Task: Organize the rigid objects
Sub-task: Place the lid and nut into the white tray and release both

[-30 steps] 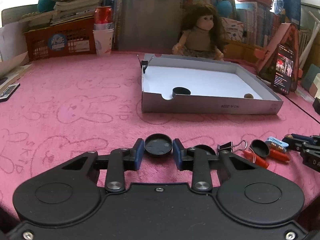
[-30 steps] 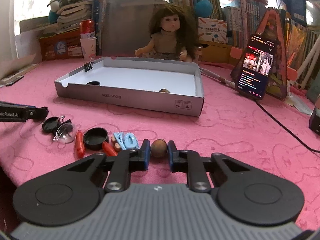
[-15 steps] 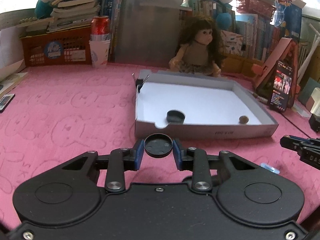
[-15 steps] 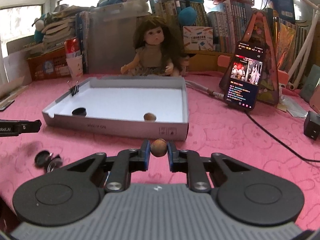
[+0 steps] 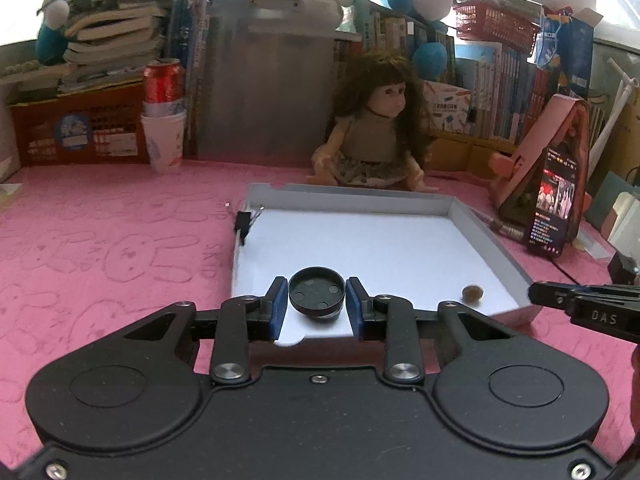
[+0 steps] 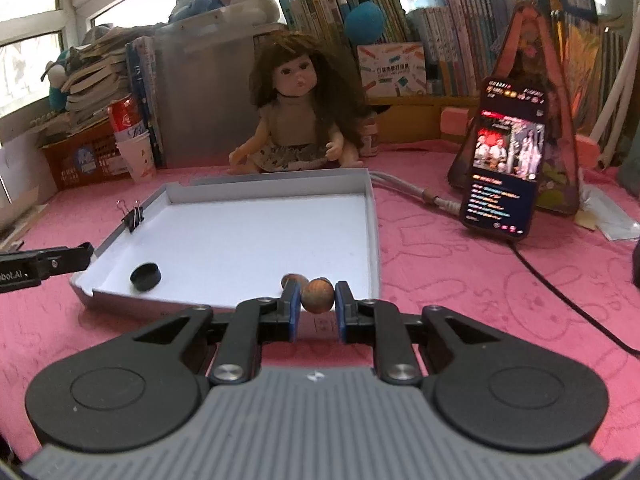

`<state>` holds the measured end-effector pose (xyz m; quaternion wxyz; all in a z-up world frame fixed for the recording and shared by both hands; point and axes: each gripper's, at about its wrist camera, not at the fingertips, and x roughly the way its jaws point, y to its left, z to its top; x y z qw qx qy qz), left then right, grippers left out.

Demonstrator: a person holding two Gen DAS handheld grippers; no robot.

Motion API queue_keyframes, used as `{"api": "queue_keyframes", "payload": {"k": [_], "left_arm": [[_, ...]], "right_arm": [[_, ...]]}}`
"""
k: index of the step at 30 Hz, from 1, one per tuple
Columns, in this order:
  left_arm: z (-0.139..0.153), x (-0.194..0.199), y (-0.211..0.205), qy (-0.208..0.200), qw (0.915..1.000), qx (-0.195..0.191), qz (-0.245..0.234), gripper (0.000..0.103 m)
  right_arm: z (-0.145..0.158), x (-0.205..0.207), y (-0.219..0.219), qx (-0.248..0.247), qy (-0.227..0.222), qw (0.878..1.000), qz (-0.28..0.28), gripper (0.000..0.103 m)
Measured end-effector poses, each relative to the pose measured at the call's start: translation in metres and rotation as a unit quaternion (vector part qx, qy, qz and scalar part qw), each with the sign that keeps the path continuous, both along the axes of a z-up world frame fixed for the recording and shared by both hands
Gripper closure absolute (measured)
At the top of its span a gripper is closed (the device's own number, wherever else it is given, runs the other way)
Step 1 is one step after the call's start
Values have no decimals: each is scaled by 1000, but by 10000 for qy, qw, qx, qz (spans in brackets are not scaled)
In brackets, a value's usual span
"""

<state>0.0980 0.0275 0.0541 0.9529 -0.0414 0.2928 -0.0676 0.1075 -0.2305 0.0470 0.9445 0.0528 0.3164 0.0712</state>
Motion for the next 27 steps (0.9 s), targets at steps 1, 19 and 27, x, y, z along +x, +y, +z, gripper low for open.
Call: {"api": "queue_keyframes", "payload": {"k": [1, 19, 27], "left_arm": [[0, 7, 0, 58, 10000, -19, -9, 74], [-28, 99, -11, 892, 9960, 63, 13, 74], [-38, 106, -20, 970, 9950, 221, -16, 74]], "right_arm": [[1, 6, -1, 61, 71, 10000, -1, 81], [-22, 111, 12, 382, 1442, 9888, -56, 81], [-29, 115, 16, 294, 1545, 9875, -36, 81]]}}
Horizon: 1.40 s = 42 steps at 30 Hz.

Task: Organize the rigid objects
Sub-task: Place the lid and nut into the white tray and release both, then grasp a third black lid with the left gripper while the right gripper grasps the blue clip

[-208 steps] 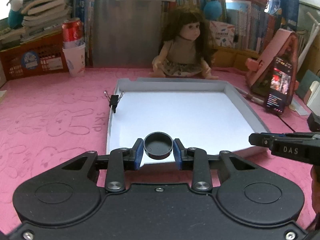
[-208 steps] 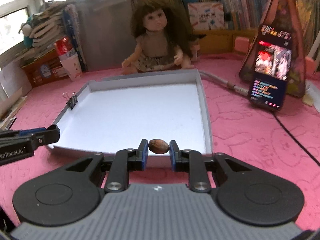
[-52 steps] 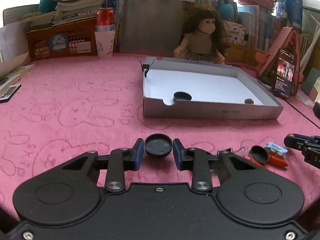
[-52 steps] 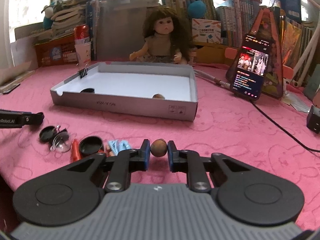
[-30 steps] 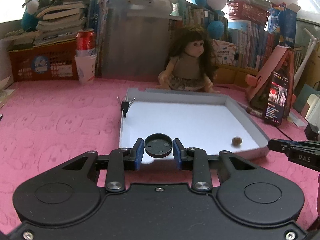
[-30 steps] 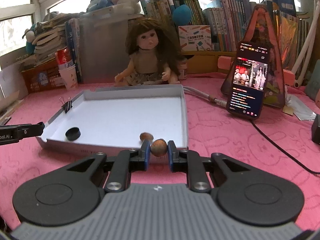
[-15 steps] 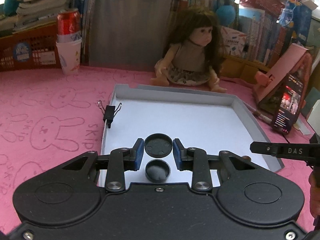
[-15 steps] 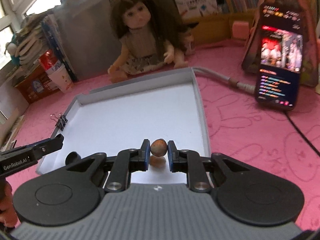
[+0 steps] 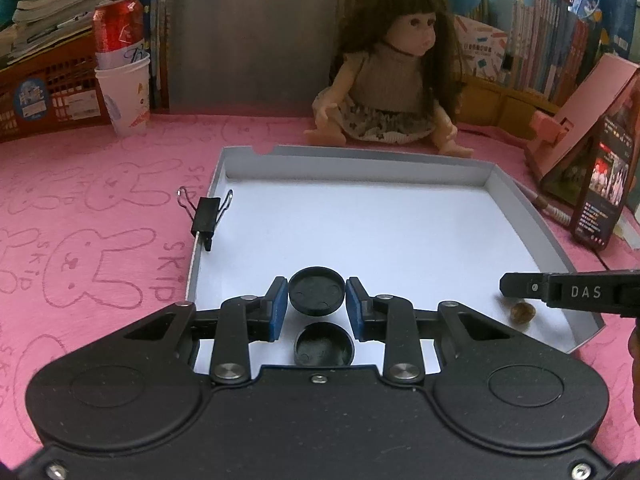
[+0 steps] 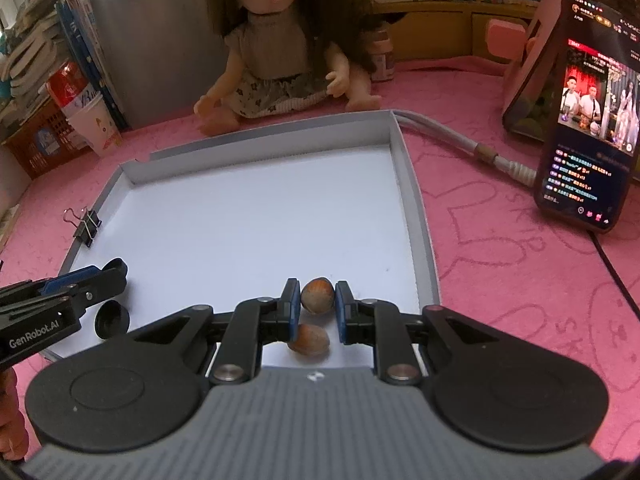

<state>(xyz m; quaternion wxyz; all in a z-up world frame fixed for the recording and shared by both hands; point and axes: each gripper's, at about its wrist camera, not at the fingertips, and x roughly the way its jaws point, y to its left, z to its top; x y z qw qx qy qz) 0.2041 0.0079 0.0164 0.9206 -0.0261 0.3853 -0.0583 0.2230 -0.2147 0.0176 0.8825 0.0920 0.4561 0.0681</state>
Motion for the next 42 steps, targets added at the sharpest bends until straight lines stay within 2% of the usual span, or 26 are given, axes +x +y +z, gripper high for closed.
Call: {"api": "queue_keyframes", "payload": {"k": [9, 12, 13, 14, 15, 18, 20, 23, 26, 33, 42], "left_arm": [[-10, 2, -2, 106, 9999, 68, 15, 73], [-9, 0, -3, 76, 9999, 66, -17, 72], [-8, -1, -3, 41, 10000, 15, -32, 70], [-6, -3, -3, 12, 10000, -24, -50, 62], [-3, -4, -2, -28, 10000, -49, -59, 56], [5, -12, -1, -162, 9998, -49, -111, 48], [10, -20, -1, -242, 9996, -42, -152, 43], [16, -39, 1, -374, 9991, -64, -189, 39], [17, -63, 3, -484, 9985, -79, -254, 37], [15, -114, 9, -582, 9978, -98, -286, 36], [10, -154, 16, -468, 9982, -221, -301, 37]], "right_arm": [[0, 1, 0, -14, -10, 10000, 21, 80], [1, 1, 0, 10, -37, 10000, 32, 76], [2, 0, -1, 35, -57, 10000, 30, 72], [3, -1, -1, 52, -86, 9999, 38, 59], [5, -3, -1, 55, -123, 9999, 46, 56], [11, -9, 0, 12, -274, 9996, 79, 54], [17, -16, -1, 7, -396, 9991, 124, 46], [25, -29, -2, -70, -654, 9976, 223, 40], [31, -47, 0, -199, -964, 9945, 354, 33], [34, -93, 9, -403, -1504, 9850, 747, 25], [24, -139, 11, -487, -1649, 9810, 895, 24]]}}
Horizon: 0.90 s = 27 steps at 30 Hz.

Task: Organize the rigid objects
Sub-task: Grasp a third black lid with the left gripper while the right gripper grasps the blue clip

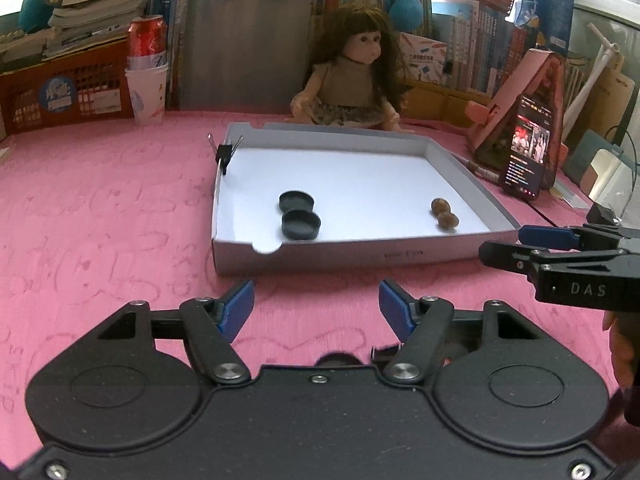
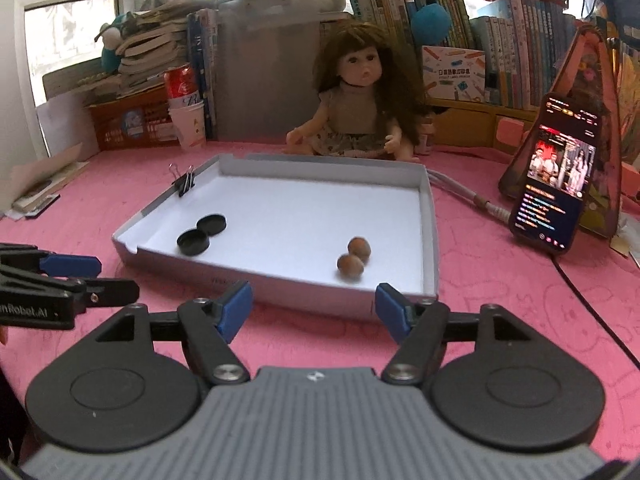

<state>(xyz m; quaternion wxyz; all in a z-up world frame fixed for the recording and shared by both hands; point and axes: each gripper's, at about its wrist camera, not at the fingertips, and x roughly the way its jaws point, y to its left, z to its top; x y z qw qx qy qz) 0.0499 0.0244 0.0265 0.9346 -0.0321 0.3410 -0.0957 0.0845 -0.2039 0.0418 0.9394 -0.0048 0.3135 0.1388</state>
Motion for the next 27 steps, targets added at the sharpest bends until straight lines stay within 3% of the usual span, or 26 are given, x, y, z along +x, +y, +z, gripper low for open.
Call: {"api": "queue_keyframes", "payload": {"k": [7, 21, 27], "left_arm": [[-5, -20, 4, 96, 9999, 17, -72, 40], [-18, -41, 5, 420, 9986, 65, -305, 64], [-20, -40, 2, 377, 9988, 163, -260, 65]], "right_arm": [[-10, -23, -5, -25, 84, 10000, -18, 24], [-21, -49, -10, -242, 192, 9992, 247, 24], [-25, -53, -2, -295, 249, 9980, 510, 24]]}}
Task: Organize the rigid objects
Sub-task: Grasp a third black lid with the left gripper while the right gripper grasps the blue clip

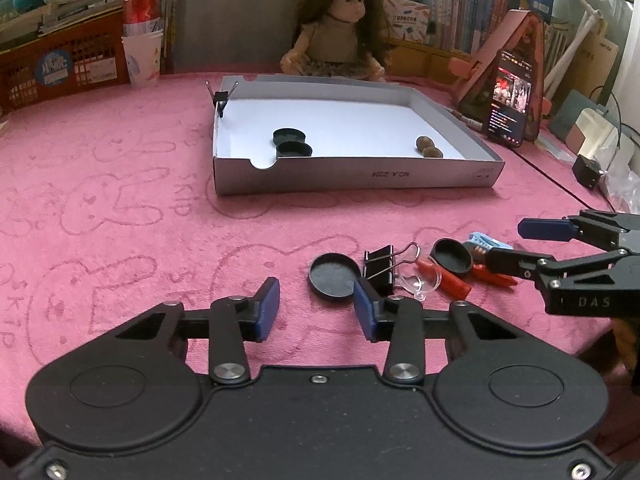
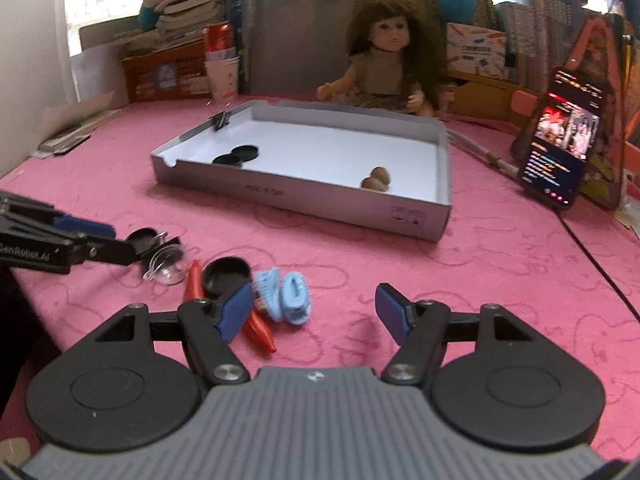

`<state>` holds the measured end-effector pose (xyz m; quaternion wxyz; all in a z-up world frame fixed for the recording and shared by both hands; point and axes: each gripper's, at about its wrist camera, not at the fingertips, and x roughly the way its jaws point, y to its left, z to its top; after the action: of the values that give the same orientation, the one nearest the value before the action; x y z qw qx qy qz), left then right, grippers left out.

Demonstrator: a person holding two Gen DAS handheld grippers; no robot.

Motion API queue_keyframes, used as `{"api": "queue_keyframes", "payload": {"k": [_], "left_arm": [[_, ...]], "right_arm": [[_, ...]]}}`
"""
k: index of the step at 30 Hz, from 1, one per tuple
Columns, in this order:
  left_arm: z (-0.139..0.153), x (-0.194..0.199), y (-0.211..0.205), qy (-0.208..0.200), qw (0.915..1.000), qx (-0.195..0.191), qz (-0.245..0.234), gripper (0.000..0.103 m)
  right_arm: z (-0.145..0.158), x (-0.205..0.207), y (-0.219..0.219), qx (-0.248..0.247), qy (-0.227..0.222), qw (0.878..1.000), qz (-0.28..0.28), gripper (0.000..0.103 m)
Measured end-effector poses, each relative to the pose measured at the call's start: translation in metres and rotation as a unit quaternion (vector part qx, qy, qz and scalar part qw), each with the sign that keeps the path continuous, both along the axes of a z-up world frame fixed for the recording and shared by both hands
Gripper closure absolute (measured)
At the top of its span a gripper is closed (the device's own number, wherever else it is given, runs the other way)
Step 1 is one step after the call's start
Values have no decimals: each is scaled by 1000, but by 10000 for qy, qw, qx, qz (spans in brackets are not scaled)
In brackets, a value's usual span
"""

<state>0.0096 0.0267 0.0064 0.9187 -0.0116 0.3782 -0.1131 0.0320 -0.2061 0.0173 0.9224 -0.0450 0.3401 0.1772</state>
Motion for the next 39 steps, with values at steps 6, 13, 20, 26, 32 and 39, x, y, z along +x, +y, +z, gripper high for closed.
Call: {"api": "queue_keyframes", "payload": {"k": [6, 13, 20, 26, 32, 39], "left_arm": [[-1, 1, 3, -48, 9999, 83, 87, 65], [-1, 4, 7, -66, 9997, 126, 184, 65], [-1, 4, 2, -106, 9998, 156, 115, 65], [-4, 7, -5, -179, 9994, 268, 87, 65], [-5, 10, -9, -236, 9993, 283, 91, 65], [-9, 15, -15, -350, 9984, 432, 94, 63]], "right_arm": [[1, 2, 0, -36, -50, 9999, -88, 24], [4, 1, -13, -51, -96, 9995, -295, 24], [1, 1, -14, -112, -80, 9995, -273, 24], [-5, 5, -3, -128, -42, 9997, -209, 25], [-11, 8, 3, -162, -23, 9996, -227, 27], [-14, 5, 4, -237, -168, 9992, -274, 27]]}}
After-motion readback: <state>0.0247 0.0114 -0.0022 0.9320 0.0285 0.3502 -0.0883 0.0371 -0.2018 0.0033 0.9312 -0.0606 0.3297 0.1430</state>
